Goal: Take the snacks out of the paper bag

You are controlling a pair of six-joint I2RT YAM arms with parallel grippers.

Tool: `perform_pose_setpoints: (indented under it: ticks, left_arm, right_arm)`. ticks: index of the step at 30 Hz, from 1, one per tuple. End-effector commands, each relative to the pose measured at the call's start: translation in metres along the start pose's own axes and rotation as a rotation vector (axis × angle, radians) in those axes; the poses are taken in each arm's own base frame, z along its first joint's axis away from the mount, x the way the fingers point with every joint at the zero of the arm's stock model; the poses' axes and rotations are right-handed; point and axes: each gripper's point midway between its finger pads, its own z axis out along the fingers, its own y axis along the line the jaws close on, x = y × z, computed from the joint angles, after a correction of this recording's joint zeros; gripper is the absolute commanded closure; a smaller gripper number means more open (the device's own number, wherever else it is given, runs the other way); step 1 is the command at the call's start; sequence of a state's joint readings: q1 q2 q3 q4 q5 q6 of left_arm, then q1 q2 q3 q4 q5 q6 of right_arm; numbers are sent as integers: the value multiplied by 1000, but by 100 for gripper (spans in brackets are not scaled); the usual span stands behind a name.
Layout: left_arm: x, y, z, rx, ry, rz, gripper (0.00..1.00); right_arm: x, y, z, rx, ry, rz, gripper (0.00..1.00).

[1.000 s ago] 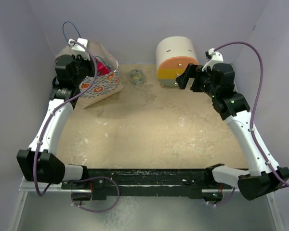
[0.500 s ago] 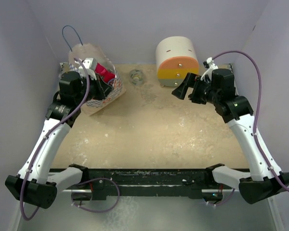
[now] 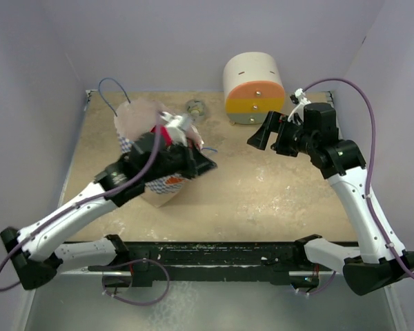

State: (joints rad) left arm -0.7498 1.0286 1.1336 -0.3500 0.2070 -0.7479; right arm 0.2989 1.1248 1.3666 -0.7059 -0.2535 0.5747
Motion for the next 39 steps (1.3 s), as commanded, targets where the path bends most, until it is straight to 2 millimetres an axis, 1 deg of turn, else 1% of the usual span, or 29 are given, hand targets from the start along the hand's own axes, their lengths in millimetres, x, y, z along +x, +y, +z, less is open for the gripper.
perform_pose_setpoints:
  ticks: [1, 3, 5, 7, 9, 11, 12, 14, 16, 18, 19, 20, 21, 22, 24, 25, 26, 28, 30, 31, 34, 39]
  left_arm:
    - [17, -82, 44, 123, -41, -7, 100]
    - [24, -95, 59, 139, -24, -1, 100]
    - [27, -98, 68, 133, -23, 3, 100]
    - [22, -99, 70, 132, -44, 14, 100]
    - [14, -98, 66, 124, -76, 40, 92]
    - [9, -97, 59, 116, -93, 74, 76]
    - [7, -95, 56, 103, -91, 92, 69]
    - [2, -93, 45, 76, -88, 138, 50]
    - [-2, -84, 34, 30, -72, 174, 33]
    - [-4, -71, 17, -25, -43, 212, 21]
    - [-7, -67, 7, -36, -38, 233, 16]
    - [-9, -61, -5, -50, -28, 256, 7]
    - [-13, -58, -18, -54, -25, 279, 2]
    - [-19, -56, -32, -64, -32, 293, 0]
    - [-31, -52, -63, -80, -54, 321, 1]
    - [-36, -51, -75, -85, -63, 336, 1]
    - [-39, -50, -85, -91, -69, 358, 1]
    - [-48, -42, -102, -156, -85, 372, 1]
    - [-62, -36, -116, -229, -126, 360, 1]
    - [-70, -31, -122, -276, -153, 349, 1]
    - [-90, -18, -130, -396, -215, 363, 1]
    - [-117, 3, -138, -572, -299, 419, 1]
  right_arm:
    - [-12, 7, -19, -9, -59, -47, 0]
    - [-13, 3, -22, 16, -69, -44, 0]
    - [-15, -4, -27, 60, -85, -40, 0]
    - [-23, -16, -36, 147, -136, -2, 0]
    - [-33, -22, -46, 207, -189, 26, 1]
    - [-41, -20, -53, 210, -219, 2, 0]
    - [-43, -15, -54, 184, -222, -17, 0]
    - [-44, 1, -56, 94, -220, -76, 0]
    - [-43, 18, -57, -2, -224, -119, 0]
    - [-41, 25, -55, -51, -219, -131, 1]
    - [-41, 28, -54, -67, -215, -134, 0]
    - [-41, 28, -52, -69, -207, -135, 1]
    - [-41, 29, -51, -71, -201, -136, 1]
    - [-41, 30, -49, -73, -192, -142, 1]
    - [-42, 32, -47, -81, -179, -150, 1]
    - [-43, 32, -46, -83, -177, -150, 1]
    - [-44, 34, -45, -88, -178, -150, 0]
    - [-45, 37, -44, -102, -177, -149, 0]
    - [-46, 40, -41, -116, -159, -147, 0]
    - [-47, 41, -40, -114, -154, -146, 0]
    - [-50, 44, -36, -125, -149, -139, 0]
    - [-50, 47, -29, -146, -140, -117, 0]
